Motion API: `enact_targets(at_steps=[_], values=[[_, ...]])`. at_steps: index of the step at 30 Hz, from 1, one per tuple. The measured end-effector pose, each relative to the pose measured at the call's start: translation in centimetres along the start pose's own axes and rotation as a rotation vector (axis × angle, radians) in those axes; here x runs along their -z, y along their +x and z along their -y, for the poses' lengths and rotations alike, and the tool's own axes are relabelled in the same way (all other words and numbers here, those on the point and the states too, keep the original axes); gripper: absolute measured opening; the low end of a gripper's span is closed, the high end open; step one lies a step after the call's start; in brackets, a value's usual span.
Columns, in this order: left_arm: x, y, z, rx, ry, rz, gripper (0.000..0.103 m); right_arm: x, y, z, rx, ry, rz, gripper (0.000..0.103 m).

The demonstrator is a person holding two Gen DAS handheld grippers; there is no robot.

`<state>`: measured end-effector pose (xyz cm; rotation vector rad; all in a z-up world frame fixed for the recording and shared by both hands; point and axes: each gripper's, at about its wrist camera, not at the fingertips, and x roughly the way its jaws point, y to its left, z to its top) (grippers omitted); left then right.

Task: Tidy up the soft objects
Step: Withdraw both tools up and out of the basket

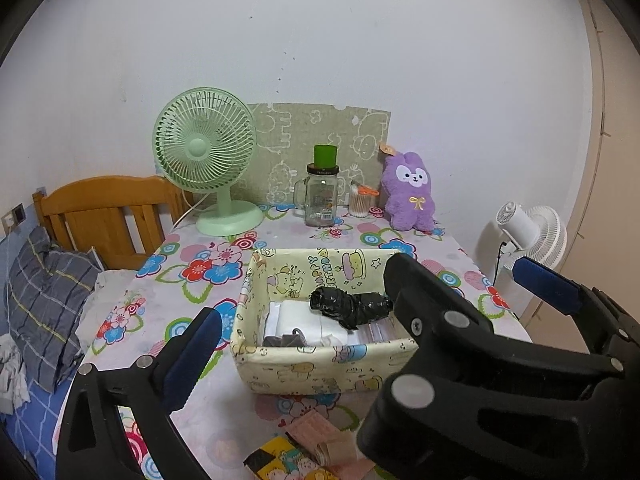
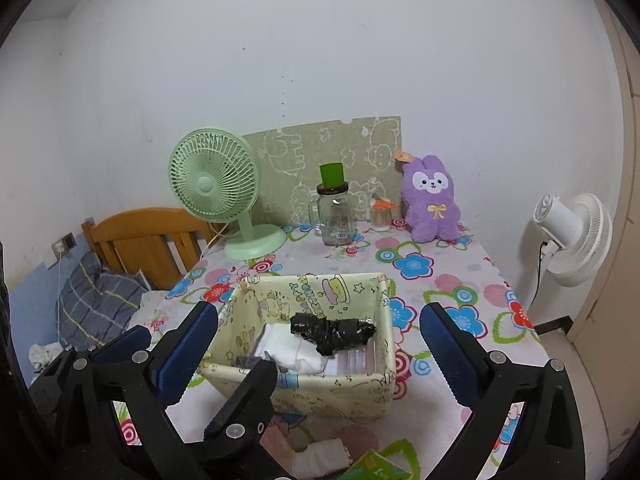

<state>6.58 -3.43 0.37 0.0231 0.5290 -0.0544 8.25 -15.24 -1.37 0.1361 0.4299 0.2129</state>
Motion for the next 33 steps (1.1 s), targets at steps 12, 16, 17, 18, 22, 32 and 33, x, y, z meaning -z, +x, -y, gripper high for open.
enact_targets(at_steps=[12,16,17,18,22,32,33], values=[[1.9,-2.1,0.0,-0.038,0.006,0.021,0.103,1.8,-2.3,-0.4,-0.004,-0.05,-0.028,0.103],[2.7,-2.6,0.1,-0.041,0.017,0.03,0.103,2.5,-2.8,-0.6,-0.002,-0.069,-0.045,0.103],[2.8,-2.7,0.1,-0.039,0.018,0.031,0.103,2.7,-2.9,-0.6,0.0,-0.071,-0.046,0.103],[3.0,-2.7,0.1,-0.037,0.02,0.031,0.103,2.8,-3.0,-0.6,0.003,-0.072,-0.046,0.103],[3.6,-3.0,0.1,-0.041,0.024,0.028,0.103,3.5,-3.7,-0.8,0.049,-0.082,-0.033,0.103],[5.4,-2.6,0.0,-0.026,0.023,0.001,0.103,5.3,-3.2,-0.8,0.034,-0.084,-0.082,0.103],[5.6,-2.5,0.0,-0.027,0.026,0.0,0.103,5.5,-3.2,-0.8,0.029,-0.083,-0.084,0.103]])
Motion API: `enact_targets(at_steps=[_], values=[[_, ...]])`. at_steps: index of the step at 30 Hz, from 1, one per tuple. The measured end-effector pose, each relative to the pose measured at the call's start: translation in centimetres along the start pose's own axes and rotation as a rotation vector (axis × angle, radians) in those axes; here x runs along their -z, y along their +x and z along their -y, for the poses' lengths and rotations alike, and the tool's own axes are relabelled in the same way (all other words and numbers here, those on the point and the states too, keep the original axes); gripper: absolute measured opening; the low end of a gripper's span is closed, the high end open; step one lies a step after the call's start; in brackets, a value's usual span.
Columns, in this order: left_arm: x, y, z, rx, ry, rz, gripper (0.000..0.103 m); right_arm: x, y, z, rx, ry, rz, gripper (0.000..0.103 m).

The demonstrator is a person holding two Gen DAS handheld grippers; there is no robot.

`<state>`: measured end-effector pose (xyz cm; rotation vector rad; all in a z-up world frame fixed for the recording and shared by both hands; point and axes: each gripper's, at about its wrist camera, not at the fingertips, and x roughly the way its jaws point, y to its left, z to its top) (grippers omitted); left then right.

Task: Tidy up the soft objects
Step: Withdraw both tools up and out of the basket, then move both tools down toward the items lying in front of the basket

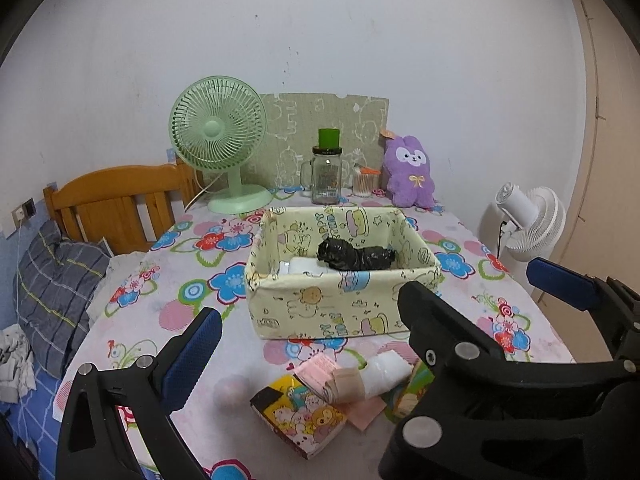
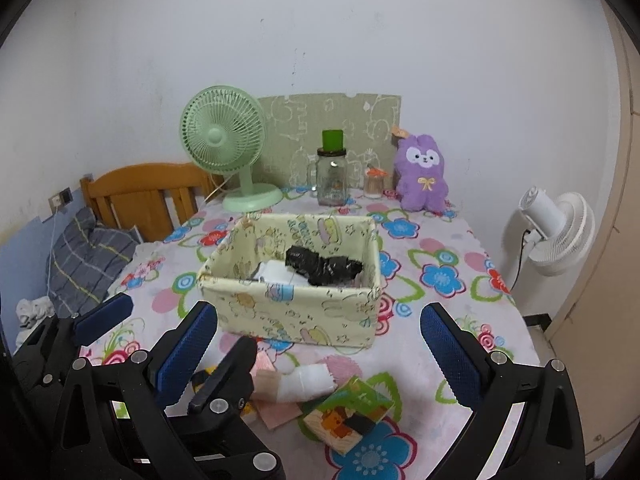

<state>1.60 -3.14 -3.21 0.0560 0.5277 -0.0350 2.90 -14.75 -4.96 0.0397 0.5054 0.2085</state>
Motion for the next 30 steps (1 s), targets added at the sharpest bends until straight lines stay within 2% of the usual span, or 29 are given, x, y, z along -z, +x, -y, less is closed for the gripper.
enact_targets(at_steps=[13,30], values=[[2.4,1.8,0.1,0.012,0.017,-0.055,0.103,2.8,1.9,0.3,-0.033,0.025,-0.046,0.101],[4.9,5.1,-0.4,0.018,0.014,-0.157,0.103,5.6,5.4,0.5,-0.055,0.059,-0.154,0.089]])
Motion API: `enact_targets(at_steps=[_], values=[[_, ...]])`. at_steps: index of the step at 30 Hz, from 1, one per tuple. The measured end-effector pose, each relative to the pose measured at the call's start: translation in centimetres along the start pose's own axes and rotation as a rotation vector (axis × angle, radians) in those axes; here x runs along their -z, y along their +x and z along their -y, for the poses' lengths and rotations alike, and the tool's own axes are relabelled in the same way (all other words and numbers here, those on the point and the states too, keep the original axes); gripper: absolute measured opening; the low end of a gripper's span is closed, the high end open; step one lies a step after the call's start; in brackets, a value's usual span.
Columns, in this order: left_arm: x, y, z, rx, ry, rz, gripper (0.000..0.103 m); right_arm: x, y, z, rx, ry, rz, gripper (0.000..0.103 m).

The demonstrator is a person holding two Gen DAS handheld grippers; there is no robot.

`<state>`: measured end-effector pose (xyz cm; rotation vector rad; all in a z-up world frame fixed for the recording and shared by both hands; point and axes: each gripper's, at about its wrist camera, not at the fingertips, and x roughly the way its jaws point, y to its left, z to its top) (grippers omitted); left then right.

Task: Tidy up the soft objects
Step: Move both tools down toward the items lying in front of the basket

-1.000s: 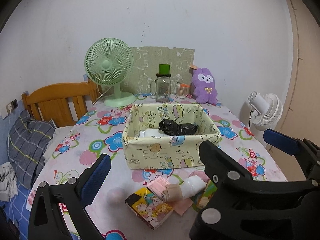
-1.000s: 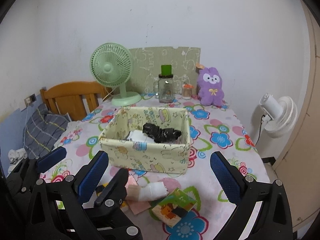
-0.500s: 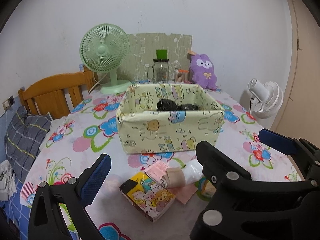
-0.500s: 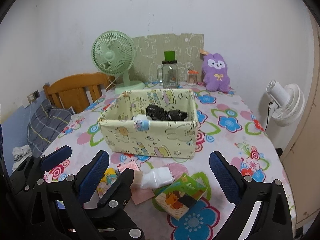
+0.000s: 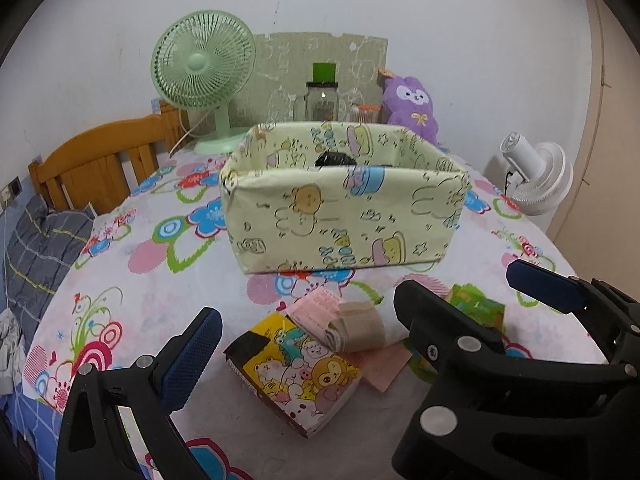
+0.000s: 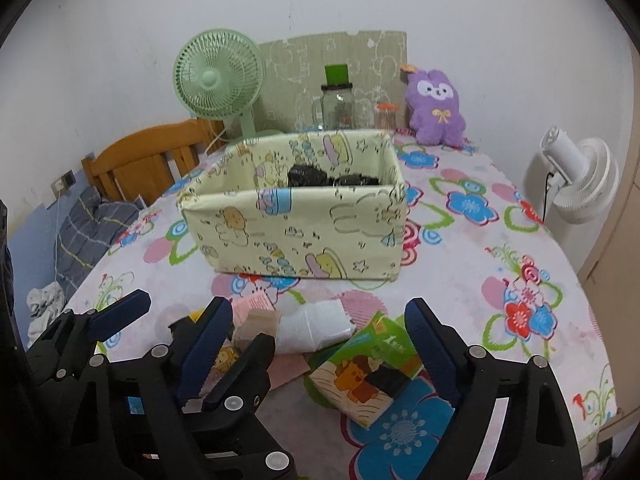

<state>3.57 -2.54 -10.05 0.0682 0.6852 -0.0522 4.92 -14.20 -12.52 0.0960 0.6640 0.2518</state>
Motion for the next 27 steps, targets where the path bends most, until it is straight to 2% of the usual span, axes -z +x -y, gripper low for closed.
enact_targets(at_steps=[16,20,23,27], values=[[2.2,1.7,0.1,0.021,0.009,-0.07,0.102,2.1,2.2,0.4,0.03,0.021,-0.091,0.085],[2.2,1.9,-0.3,0.013,0.002,-0.072,0.101,2.1,2.3,0.3,0.024,0.019,-0.09,0.084],[2.3,2.1,-0.5,-0.002,0.004,-0.077,0.091,2.0,2.5,-0.1,0.009,0.008,-0.088,0.084],[2.5,2.3,-1.0,-0.02,0.002,-0.084,0.088,1.9,3.1,-0.6,-0.001,-0.001,-0.1,0.082]])
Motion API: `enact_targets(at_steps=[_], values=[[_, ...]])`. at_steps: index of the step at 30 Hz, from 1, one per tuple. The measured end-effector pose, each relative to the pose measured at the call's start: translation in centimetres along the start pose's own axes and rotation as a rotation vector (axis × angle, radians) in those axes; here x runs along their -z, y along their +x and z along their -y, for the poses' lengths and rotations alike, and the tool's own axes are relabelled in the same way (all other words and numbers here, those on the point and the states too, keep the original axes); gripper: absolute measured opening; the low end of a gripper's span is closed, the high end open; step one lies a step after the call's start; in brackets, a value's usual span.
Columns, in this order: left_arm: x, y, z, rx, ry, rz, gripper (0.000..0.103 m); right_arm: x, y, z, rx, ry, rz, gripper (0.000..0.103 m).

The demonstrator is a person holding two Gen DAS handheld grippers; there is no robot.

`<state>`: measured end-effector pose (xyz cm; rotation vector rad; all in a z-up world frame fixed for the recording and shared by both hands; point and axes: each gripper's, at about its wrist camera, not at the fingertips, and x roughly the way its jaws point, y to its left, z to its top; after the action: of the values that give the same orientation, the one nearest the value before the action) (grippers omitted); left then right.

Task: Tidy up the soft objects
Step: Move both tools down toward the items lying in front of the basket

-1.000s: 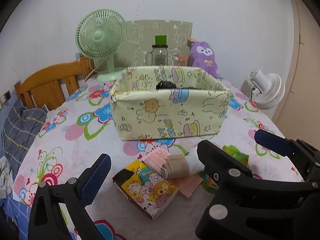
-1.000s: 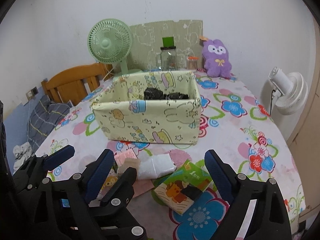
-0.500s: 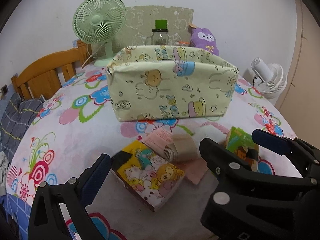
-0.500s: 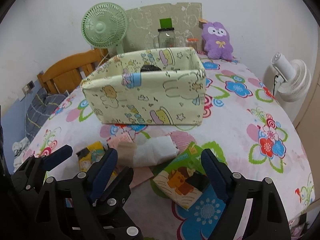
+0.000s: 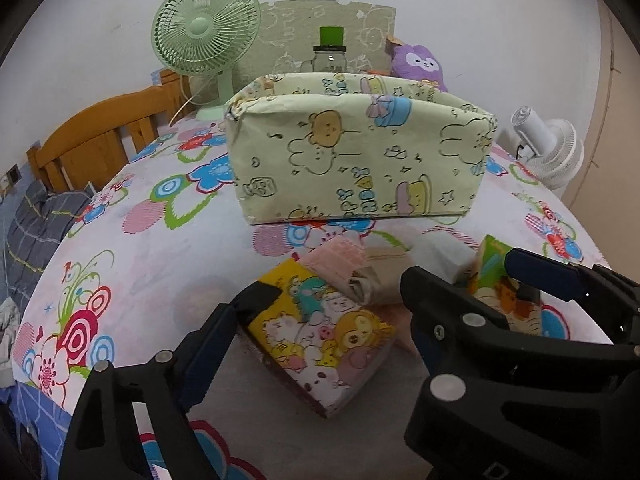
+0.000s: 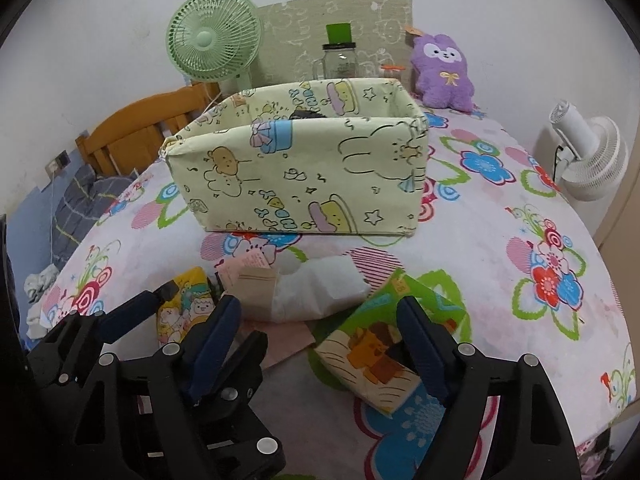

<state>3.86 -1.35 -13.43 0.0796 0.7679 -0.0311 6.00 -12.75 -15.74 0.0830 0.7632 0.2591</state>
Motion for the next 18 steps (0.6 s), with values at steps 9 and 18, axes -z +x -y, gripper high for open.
enact_targets(at_steps=[9,18], values=[[0.0,0.7,-1.6,0.008,-0.041,-0.021,0.078,-0.4,1.5,-1.6,-0.022,-0.041,-0.021,0.082],[-0.5,1.2,-1.6,0.022,-0.03,-0.023,0.077,-1.0,3.4,-2.0,-0.044,-0.034,-0.053,0.065]])
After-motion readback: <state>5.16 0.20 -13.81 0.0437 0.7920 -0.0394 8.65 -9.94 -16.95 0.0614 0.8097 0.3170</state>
